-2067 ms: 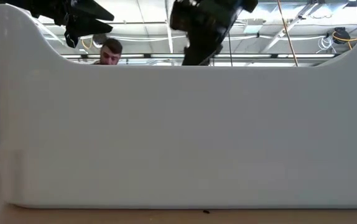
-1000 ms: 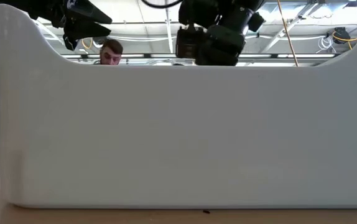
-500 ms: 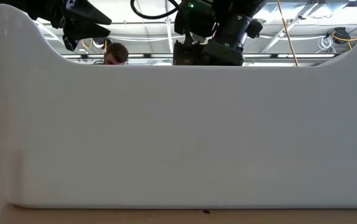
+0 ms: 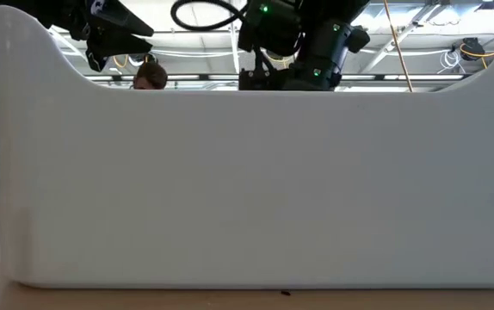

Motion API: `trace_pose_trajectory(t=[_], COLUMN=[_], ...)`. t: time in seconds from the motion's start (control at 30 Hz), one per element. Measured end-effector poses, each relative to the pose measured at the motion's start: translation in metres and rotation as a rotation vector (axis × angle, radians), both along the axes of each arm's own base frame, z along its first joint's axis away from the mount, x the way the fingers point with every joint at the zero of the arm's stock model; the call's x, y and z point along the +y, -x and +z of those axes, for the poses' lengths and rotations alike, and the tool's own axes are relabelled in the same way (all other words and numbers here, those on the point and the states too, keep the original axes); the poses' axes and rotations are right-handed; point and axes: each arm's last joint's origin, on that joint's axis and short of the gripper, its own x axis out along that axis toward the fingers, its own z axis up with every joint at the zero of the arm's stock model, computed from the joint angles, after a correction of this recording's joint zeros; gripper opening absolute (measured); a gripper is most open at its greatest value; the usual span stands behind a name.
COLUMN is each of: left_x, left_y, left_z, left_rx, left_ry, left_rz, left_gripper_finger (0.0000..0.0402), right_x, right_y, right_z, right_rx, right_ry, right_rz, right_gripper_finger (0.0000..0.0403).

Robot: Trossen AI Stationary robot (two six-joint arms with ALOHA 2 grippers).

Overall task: Nest measuring cups in basket
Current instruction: Put the stacked measuring cups into the white bin

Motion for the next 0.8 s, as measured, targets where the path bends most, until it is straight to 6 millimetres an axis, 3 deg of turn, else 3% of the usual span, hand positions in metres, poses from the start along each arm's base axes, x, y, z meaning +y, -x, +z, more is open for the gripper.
trace_pose_trajectory(t=[0.27, 0.8], left_x=[0.0001, 0.0001], left_y=[0.0003, 0.0004], left_z=[-0.0007, -0.0012], left_rx=[0.006, 0.012], left_ry=[0.006, 0.007], left_rz=[0.002, 0.003], left_gripper_finger=[0.0149, 0.0149], right_x=[0.0000, 0.0006], right_y=[-0.0017, -0.0017], right_z=[0.0000, 0.0001], right_rx=[-0.016, -0.015], right_ry=[-0.007, -0.030], right_rz=[-0.008, 0.009], right_gripper_finger=[0.0351, 0.0213])
